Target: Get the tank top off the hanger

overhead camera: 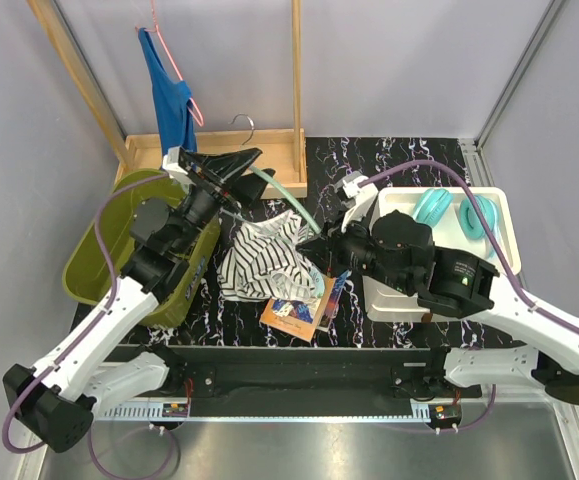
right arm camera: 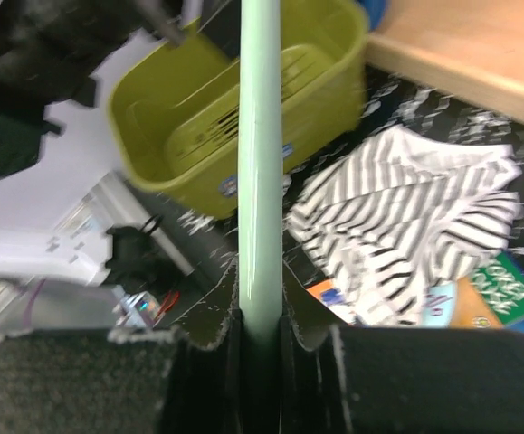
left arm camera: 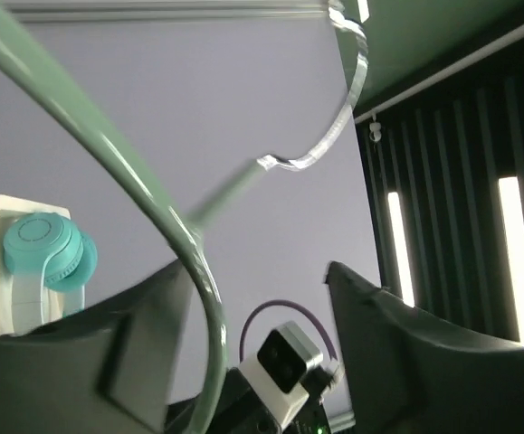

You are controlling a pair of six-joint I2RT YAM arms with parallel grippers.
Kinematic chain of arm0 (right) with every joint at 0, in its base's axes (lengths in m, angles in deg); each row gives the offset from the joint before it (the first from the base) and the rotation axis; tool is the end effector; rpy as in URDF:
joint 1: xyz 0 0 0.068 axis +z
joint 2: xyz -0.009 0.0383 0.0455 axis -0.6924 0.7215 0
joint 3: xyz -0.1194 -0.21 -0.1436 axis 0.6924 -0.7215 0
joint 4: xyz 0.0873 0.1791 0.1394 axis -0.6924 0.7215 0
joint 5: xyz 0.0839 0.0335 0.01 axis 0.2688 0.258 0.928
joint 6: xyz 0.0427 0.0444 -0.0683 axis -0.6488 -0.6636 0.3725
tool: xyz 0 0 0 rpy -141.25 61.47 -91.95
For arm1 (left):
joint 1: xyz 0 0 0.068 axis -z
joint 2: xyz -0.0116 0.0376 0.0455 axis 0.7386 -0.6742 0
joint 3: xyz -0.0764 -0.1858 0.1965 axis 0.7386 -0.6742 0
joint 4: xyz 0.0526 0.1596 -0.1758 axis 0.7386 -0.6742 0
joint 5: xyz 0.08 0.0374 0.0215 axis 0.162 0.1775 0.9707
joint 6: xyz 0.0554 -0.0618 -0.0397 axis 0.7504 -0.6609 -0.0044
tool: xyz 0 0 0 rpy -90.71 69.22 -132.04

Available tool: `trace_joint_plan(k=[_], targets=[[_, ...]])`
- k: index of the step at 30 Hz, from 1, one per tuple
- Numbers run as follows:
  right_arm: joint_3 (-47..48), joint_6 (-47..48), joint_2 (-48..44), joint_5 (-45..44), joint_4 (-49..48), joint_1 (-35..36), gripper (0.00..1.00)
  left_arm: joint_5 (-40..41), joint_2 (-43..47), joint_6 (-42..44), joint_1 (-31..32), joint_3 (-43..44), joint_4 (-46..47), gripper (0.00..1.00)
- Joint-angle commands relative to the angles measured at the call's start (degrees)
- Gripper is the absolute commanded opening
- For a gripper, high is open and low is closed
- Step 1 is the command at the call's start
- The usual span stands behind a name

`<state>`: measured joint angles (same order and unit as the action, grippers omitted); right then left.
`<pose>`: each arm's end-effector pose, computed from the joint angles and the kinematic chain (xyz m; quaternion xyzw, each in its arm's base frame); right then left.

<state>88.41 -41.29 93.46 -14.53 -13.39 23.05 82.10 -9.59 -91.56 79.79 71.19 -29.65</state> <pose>0.1110 0.2129 0.4396 -0.2351 0.7476 0.3670 0.5011 0.2000 -0.1375 0.4382 -0.2800 0.5175 -0.7486 0.3056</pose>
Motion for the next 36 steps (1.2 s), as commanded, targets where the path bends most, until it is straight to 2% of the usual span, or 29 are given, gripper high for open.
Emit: trace_joint_plan(k=[1,4,8,11,12,13,15,16,19,22,26,28,29,36], targets=[[4.7,2.2,-0.1,-13.9,-1.5,-0.1,0.0,-14.8,2.6,0.3,-6.9,-0.1,6.1,0.78],[8.7,4.9,2.3,-19.5,1.7,-0.2,0.0,-18.9,5.7,4.3,-11.6,0.9,-1.0,0.83],[17.6,10.6,7.9,-25.8,6.0,-0.1,0.0,-28.1,8.2,9.7,-17.0,2.4,-8.4,0.83],[24.1,16.5,12.7,-27.6,6.4,-1.2,0.0,-33.4,8.8,20.8,-20.8,8.4,-23.0,0.83],[25.8,19.5,15.4,-27.8,6.4,-1.7,0.0,-34.0,8.6,28.4,-21.4,13.0,-27.7,0.82],[27.5,21.0,16.8,-27.9,6.4,-3.0,0.0,-34.0,8.2,32.4,-22.2,15.6,-37.2,0.82],[32.8,24.3,21.3,-27.7,6.4,-5.2,0.0,-33.2,7.6,42.5,-22.4,22.4,-45.3,0.82],[34.5,25.2,22.7,-26.7,6.2,-6.3,0.0,-32.0,7.1,45.1,-22.5,24.3,-51.9,0.82],[42.4,26.7,29.5,-21.9,5.6,-11.9,0.0,-30.0,7.0,51.7,-22.5,28.9,-59.3,0.8],[52.6,27.4,37.2,-17.0,5.6,-15.5,0.0,-29.3,7.5,55.3,-22.5,31.7,-61.9,0.8],[71.1,24.6,49.1,-9.7,8.6,-18.9,0.0,-29.1,8.9,56.0,-22.5,32.3,-63.6,0.79],[74.1,21.7,51.3,-4.9,8.5,-22.0,0.0,-29.2,10.1,55.5,-22.5,31.8,-63.6,0.79],[76.4,17.5,53.1,-4.2,8.6,-23.0,0.0,-29.3,10.5,55.5,-22.4,31.5,-63.6,0.79],[81.9,11.3,57.2,-1.8,8.4,-24.9,0.0,-29.7,11.4,55.4,-22.5,32.5,-65.6,0.79]])
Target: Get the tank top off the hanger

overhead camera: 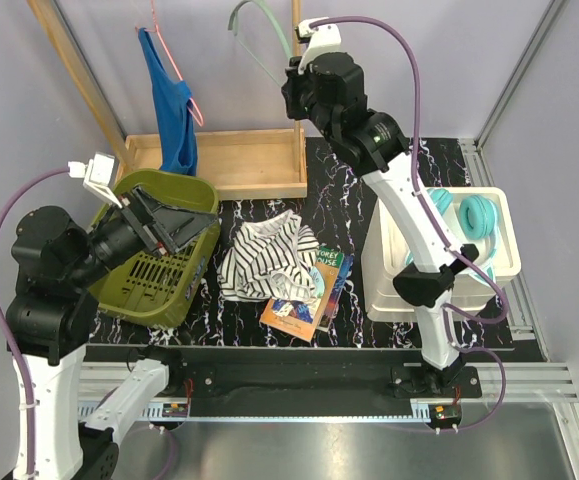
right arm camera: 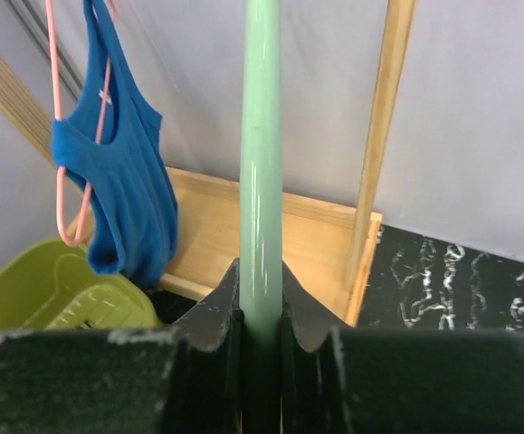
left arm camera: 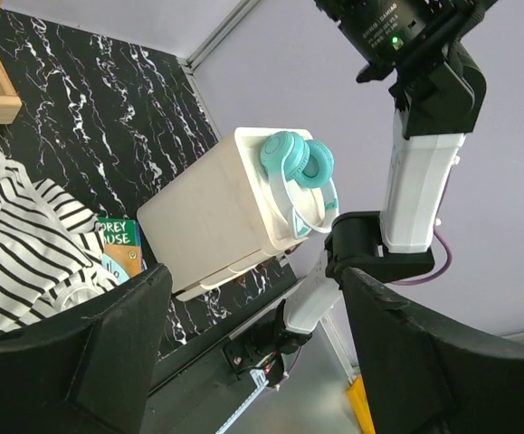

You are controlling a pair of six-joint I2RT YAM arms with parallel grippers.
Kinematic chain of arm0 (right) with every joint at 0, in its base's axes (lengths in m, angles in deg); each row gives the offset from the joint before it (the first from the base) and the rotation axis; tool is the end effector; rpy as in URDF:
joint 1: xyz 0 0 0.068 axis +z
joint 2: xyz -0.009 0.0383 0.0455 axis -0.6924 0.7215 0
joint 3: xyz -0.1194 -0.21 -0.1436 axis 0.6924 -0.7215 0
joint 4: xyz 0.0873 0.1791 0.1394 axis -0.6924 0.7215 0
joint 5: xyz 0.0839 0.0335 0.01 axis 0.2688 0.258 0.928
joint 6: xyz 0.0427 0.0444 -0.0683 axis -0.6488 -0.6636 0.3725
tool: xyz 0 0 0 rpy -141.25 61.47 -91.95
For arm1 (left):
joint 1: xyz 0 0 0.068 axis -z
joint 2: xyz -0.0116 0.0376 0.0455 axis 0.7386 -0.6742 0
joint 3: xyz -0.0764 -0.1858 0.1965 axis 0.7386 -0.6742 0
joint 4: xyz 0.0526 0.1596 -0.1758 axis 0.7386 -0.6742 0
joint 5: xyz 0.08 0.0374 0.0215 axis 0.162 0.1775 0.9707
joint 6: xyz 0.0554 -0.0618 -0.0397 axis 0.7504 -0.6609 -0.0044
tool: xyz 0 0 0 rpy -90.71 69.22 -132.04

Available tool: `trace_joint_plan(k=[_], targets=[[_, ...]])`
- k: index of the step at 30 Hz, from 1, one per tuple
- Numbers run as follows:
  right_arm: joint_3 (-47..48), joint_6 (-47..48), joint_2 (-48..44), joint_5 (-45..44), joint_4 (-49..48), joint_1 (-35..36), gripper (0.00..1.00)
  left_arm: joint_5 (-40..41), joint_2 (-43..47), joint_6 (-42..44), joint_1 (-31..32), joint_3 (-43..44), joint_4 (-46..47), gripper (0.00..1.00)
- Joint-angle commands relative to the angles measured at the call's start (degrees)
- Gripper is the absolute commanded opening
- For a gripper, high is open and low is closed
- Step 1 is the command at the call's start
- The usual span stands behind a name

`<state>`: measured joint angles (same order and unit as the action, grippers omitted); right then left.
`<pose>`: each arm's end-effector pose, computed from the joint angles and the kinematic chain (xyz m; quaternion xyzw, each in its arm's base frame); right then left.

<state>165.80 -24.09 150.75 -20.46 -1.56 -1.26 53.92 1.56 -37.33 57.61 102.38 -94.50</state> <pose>0.3479 0.2833 0.5212 -0.1330 0.7251 0.1556 0.6575 0.0910 -0.0643 0.4849 -0.0105 0.7292 -0.4917 0.4758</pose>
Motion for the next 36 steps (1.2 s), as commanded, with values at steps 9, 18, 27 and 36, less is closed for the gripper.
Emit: trace_joint_plan(k=[9,18,27,36], targets=[[3.7,-16.5,1.1,12.4,-3.7,-4.9,0.0,-1.4,-0.1,-0.4,-0.3,0.4,-0.8,0.77],[4.6,-27.3,3.4,22.5,-3.8,-7.8,0.0,-0.3,0.7,-1.8,-0.2,-2.4,-0.8,0.76],[2.2,-29.9,3.4,25.3,-3.6,-8.3,0.0,-0.4,0.4,-1.9,-0.3,-2.8,-0.6,0.76],[-0.4,-27.3,0.9,21.8,-1.1,-8.2,0.66,-1.2,0.5,-1.6,-0.3,-3.8,-0.5,0.76]])
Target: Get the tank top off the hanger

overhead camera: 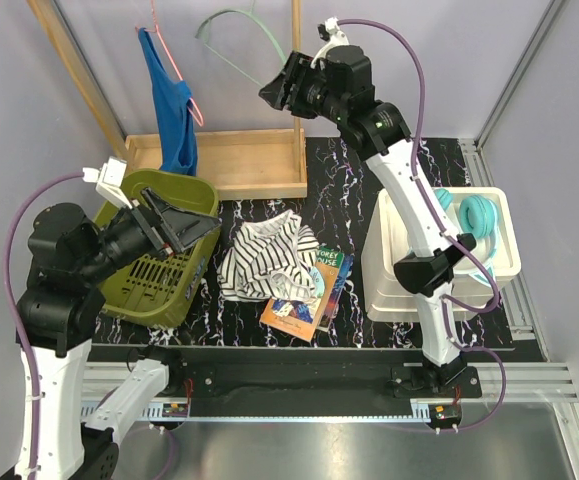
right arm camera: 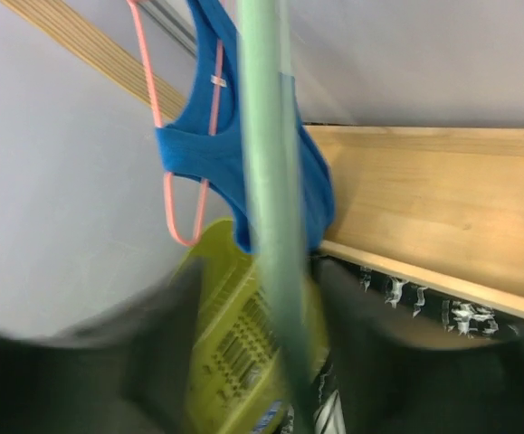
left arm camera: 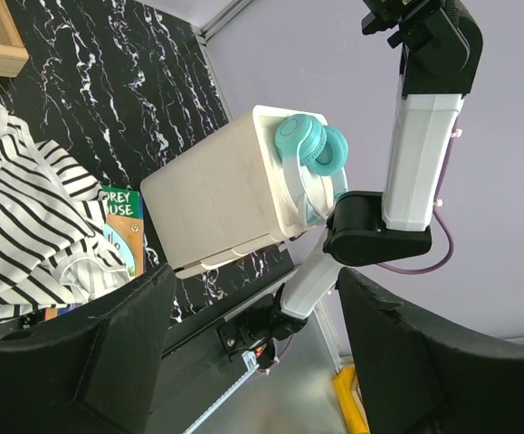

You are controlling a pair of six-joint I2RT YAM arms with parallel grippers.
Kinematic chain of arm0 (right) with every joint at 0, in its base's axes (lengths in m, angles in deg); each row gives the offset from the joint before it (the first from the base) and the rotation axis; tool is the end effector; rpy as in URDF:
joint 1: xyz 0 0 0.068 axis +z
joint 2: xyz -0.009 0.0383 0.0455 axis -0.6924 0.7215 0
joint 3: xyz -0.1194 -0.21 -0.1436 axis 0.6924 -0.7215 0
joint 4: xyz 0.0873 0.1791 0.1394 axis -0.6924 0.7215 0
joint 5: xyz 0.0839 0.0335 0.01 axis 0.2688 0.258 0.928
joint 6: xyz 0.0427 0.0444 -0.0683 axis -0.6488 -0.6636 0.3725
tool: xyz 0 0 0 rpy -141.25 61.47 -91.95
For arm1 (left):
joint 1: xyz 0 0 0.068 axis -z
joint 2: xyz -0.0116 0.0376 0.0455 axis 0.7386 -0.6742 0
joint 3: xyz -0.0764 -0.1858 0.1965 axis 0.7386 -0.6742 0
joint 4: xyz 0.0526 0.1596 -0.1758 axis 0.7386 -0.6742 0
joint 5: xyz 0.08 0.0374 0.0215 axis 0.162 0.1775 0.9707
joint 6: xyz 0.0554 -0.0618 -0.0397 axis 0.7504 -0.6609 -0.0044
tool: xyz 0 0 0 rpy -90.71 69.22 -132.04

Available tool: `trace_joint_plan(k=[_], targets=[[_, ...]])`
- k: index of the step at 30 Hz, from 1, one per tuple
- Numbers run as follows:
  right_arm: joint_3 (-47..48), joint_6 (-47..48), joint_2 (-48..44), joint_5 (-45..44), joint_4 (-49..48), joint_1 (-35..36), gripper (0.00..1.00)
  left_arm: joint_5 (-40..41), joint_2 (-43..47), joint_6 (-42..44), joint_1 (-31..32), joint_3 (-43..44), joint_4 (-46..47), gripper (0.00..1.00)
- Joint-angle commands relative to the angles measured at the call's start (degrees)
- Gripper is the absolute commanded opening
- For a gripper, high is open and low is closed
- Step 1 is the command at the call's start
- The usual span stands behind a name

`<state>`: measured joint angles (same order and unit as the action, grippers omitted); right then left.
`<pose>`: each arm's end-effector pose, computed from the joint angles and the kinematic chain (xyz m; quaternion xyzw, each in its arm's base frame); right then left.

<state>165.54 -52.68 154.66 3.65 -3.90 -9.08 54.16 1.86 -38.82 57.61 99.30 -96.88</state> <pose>0.3903 0.2799 0.4953 -0.0408 0.7483 0.3985 0.5288 0.0977 -0.0651 0.4645 -0.0398 0.7530 -0.4896 0.4378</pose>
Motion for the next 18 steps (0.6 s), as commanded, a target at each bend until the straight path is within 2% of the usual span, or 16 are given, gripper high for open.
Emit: trace_joint_plan(k=[1,3,6,12,15,18], targets=[[-0.1,2.6,-3.7,-3.4,2.1,-0.4,0.74,-1.6,0.2,0.0,-0.3,-1.1,1.9,0.76],[-0.2,5.0,-5.1,-5.0,4.2,-0.4,0.9,-1.7,0.4,0.0,-0.3,-2.1,2.1,0.76],[-0.5,6.9,-7.3,-8.5,7.6,-0.3,1.0,-2.1,0.8,-0.4,-0.3,-3.9,2.9,0.76],[-7.8,9.3,-15.9,-9.8,12.5,-0.4,1.0,0.1,1.9,-0.9,1.2,-9.7,4.9,0.73],[-15.0,11.5,-22.4,-11.8,13.8,-0.4,1.0,6.1,1.8,-0.3,6.9,-12.9,5.2,0.73],[-21.7,14.4,-29.4,-14.0,15.0,-0.4,1.0,15.2,-1.6,2.1,16.7,-14.2,4.7,0.73]])
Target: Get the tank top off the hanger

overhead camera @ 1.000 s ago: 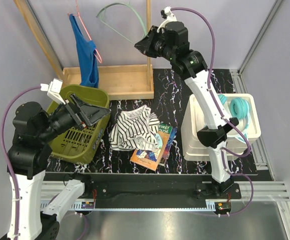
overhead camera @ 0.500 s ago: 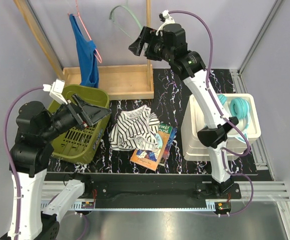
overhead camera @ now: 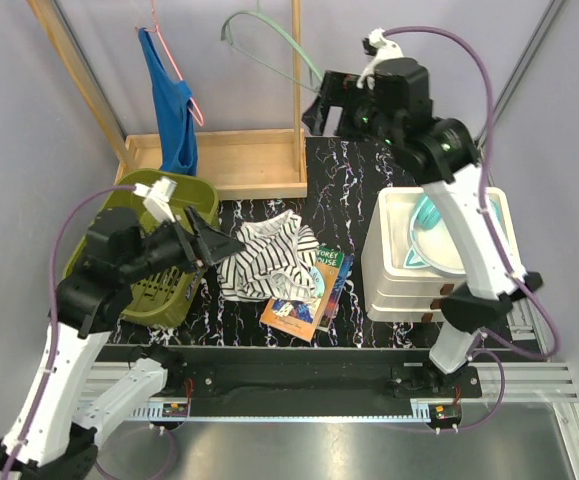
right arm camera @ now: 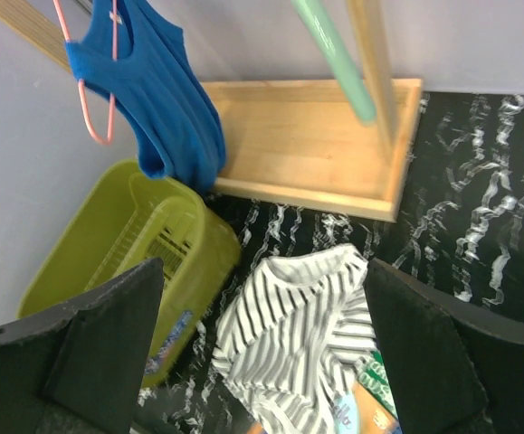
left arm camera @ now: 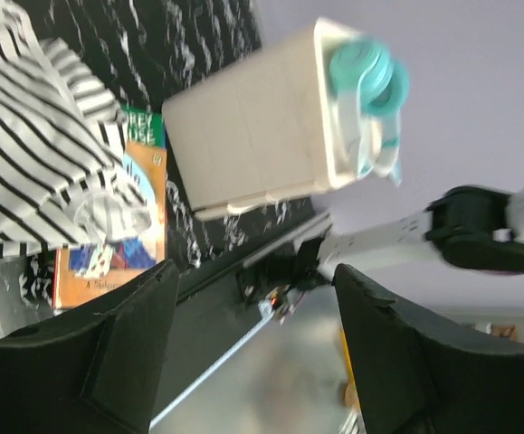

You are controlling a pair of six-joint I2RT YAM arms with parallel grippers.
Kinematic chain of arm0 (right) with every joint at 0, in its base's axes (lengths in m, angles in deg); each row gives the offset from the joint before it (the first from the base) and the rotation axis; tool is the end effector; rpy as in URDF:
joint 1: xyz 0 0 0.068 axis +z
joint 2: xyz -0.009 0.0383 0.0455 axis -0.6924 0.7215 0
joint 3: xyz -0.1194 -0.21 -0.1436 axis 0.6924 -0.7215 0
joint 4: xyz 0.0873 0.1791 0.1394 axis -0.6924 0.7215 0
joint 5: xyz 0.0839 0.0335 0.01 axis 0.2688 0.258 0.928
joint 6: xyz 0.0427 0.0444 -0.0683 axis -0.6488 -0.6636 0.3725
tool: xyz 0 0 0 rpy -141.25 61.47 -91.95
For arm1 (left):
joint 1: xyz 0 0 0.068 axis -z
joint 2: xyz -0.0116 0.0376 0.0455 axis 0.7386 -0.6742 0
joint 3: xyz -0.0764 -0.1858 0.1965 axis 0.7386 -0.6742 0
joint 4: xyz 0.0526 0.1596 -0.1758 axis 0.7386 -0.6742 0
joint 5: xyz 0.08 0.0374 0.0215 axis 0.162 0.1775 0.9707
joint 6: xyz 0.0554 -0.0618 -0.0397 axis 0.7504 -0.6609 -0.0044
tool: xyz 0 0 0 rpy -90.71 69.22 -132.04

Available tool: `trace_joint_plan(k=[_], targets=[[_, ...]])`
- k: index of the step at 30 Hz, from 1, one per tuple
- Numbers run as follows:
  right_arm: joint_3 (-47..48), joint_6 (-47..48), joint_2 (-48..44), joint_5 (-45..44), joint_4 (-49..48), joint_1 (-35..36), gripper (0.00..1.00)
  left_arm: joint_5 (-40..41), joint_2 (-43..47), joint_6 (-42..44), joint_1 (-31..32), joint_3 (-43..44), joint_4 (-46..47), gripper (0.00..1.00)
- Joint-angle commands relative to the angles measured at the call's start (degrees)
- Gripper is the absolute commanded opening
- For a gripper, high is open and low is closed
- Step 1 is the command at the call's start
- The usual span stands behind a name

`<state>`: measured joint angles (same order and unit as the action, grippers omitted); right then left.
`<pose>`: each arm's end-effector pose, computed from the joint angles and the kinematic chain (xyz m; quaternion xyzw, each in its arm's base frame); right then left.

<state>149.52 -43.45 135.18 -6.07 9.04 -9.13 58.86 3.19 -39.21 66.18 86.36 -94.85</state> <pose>0.3157 0.2108 0.5154 -0.0520 0.7997 0.2659 0.5357 0.1147 -0.0823 0.4032 -0.0412 0.8004 -0.4780 0.3595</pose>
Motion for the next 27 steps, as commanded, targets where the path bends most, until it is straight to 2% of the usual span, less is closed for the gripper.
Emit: trace_joint_plan(k=[1,2,4,6,10,12,16,19,21,27], targets=[[-7.3,5.8,-11.6,-4.5,2.2,-0.3,1.0,13.6,-4.3,3.6,14.0,-0.9,1.6,0.76],[-9.9,6.7,-13.2,-4.8,2.7,-0.4,1.0,22.5,-5.8,4.5,16.9,0.8,0.1,0.76],[-12.0,7.2,-17.5,-4.8,3.4,-0.3,1.0,34.8,-11.2,6.5,23.1,2.5,-4.5,0.78],[-13.3,7.4,-20.7,-4.7,5.3,-0.3,1.0,38.7,-16.9,8.3,24.0,3.5,-6.4,0.81],[-15.4,6.1,-25.3,-4.8,7.9,-0.3,1.0,44.9,-25.3,10.0,24.0,2.9,-5.9,0.94],[-17.3,5.6,-28.4,-5.1,8.0,-0.3,1.0,45.7,-30.8,10.7,24.0,2.1,-4.4,0.99],[-20.4,4.2,-32.3,-5.6,7.9,-0.3,1.0,46.1,-40.3,9.0,23.1,0.9,-2.1,0.99],[-21.6,3.5,-33.8,-5.8,8.0,-0.3,1.0,44.6,-44.2,4.2,20.6,0.7,-1.3,0.99],[-22.2,3.2,-34.5,-6.2,8.0,-0.3,1.0,43.0,-45.6,-2.1,18.4,0.1,-1.3,0.99],[-22.6,3.3,-35.5,-6.6,8.2,-0.3,1.0,40.6,-51.3,-13.6,17.4,0.1,-1.4,0.99]])
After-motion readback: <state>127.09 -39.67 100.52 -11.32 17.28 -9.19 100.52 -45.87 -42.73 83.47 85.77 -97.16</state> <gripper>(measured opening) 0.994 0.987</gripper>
